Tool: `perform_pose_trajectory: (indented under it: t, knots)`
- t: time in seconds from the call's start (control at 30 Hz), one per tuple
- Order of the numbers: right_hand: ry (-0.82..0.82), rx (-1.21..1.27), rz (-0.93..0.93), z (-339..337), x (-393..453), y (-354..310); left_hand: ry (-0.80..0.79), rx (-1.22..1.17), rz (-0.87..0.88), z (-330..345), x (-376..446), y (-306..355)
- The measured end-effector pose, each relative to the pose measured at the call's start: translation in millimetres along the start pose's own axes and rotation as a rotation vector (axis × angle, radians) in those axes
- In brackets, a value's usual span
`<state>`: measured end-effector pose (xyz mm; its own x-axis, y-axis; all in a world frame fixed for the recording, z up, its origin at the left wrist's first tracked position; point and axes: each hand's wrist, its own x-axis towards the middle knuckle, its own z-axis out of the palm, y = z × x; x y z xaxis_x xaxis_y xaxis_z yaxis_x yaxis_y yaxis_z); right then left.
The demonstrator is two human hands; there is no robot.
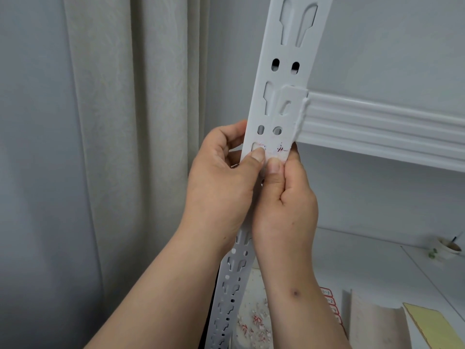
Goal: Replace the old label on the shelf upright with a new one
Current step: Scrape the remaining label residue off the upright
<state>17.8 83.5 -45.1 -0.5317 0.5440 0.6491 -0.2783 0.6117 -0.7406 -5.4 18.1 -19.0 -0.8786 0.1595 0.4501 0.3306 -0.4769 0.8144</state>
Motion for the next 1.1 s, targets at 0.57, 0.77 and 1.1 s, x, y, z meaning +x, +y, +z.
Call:
perform_pose_trajectory:
  t: [0.57,0.77,1.1]
  knots:
    - [0.001,-0.014,0.005,1.2,-0.1,-0.7,-0.007,0.197,0.072,-5.8,5.6,-1.4]
    - [-0.003,-0.032,-0.018,0.8,-0.9,0.3,-0.034,0.01,0.035,-7.4,1.9,0.0]
    - [-0.006,-0.029,-0.035,0.5,-0.5,1.7,0.01,-0.013,0.036,-5.1,1.9,-1.7]
